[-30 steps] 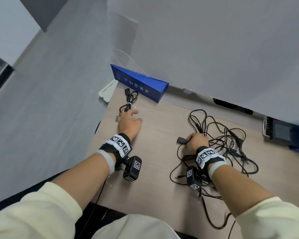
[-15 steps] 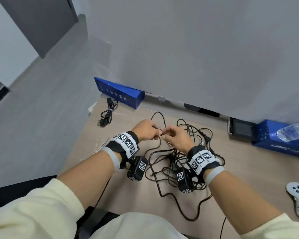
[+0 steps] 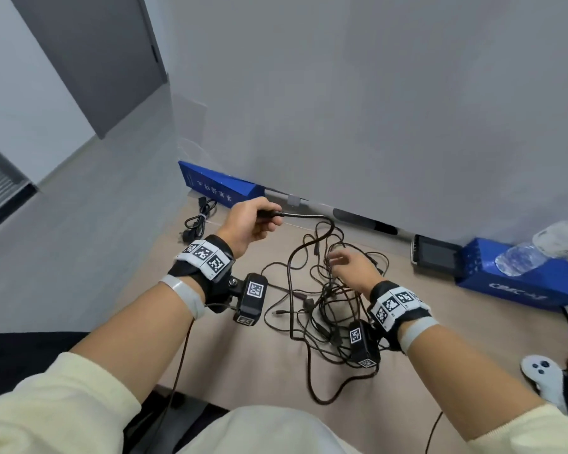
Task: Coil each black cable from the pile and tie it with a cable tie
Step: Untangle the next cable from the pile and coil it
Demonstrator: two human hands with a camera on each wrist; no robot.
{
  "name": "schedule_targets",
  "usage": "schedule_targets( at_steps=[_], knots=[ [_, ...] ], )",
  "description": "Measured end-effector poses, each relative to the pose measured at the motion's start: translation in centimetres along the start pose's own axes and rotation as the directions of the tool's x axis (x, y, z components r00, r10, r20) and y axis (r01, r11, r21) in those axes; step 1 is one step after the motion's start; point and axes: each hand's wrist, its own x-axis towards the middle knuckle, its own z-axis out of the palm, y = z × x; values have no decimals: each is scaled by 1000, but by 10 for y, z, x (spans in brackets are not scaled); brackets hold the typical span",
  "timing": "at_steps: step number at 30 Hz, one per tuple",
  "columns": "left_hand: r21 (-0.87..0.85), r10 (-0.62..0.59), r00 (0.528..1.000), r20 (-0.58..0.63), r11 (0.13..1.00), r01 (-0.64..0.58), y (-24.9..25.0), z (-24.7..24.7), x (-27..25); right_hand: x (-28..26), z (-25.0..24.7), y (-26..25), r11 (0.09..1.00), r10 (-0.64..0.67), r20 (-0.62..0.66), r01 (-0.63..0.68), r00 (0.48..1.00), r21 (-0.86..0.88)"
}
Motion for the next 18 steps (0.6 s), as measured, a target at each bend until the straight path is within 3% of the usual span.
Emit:
schedule_targets(
  at_steps=[5,8,11,14,18],
  knots=[
    [-10,7,1000,-15,1000,-7,-17,2,-24,-16,-2,-39,940,-218,-20,215,976,264],
    [271,75,997,-14,960,-68,-25,-7,-37,-22,3,-49,931,-280,0,272,960,244],
    [439,102,988,119,887,-145,-28,-12,-44,-27,10,-57,923,-350,-10,347,937,166],
    [470,98,977,188,865,-177,-25,-11,-44,-29,18,-70,907,-373,-1,365,928,210],
    [408,104,986,130,901,-148,-18,-19,-39,-36,33,-100,864,-335,32,293,942,410]
  ],
)
